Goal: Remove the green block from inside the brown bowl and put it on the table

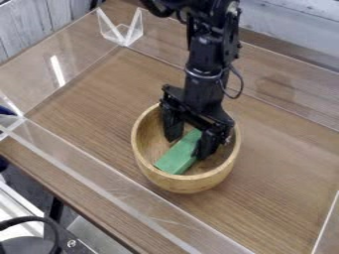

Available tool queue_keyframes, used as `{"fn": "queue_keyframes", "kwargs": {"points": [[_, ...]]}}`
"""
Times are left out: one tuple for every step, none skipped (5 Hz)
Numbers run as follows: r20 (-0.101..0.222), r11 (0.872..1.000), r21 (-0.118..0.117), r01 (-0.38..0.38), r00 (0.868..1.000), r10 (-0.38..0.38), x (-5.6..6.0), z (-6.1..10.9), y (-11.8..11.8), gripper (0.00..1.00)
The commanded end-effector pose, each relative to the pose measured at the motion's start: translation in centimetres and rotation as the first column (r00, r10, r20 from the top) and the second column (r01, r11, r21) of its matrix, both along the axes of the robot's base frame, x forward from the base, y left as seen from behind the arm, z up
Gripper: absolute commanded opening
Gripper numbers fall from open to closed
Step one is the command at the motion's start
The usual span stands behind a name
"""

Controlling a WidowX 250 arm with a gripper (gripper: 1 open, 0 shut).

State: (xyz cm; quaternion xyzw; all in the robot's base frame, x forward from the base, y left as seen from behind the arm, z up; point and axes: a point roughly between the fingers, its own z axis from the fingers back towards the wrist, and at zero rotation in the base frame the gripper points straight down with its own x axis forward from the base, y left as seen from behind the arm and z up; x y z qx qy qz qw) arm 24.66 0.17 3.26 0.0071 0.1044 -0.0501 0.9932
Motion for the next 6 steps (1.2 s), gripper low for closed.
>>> {"fn": "queue_keyframes", "kwargs": {"points": [[0.038, 1.000, 0.002, 0.000, 0.999, 0.000, 1.04, 0.46, 0.11, 1.00], [0.038, 1.000, 0.001, 0.004, 0.999, -0.004, 1.19, 0.38, 0.06, 1.00], [0.039, 1.000, 0.000, 0.007, 0.999, -0.007, 1.33, 0.31, 0.01, 1.00], [0.038, 1.000, -0.001, 0.010, 0.999, -0.010, 1.47, 0.11, -0.03, 1.00], [0.036, 1.000, -0.001, 0.014, 0.999, -0.014, 1.61, -0.17, -0.05, 1.00], [0.033, 1.000, -0.001, 0.016, 0.999, -0.016, 1.71, -0.49, -0.07, 1.00]]}}
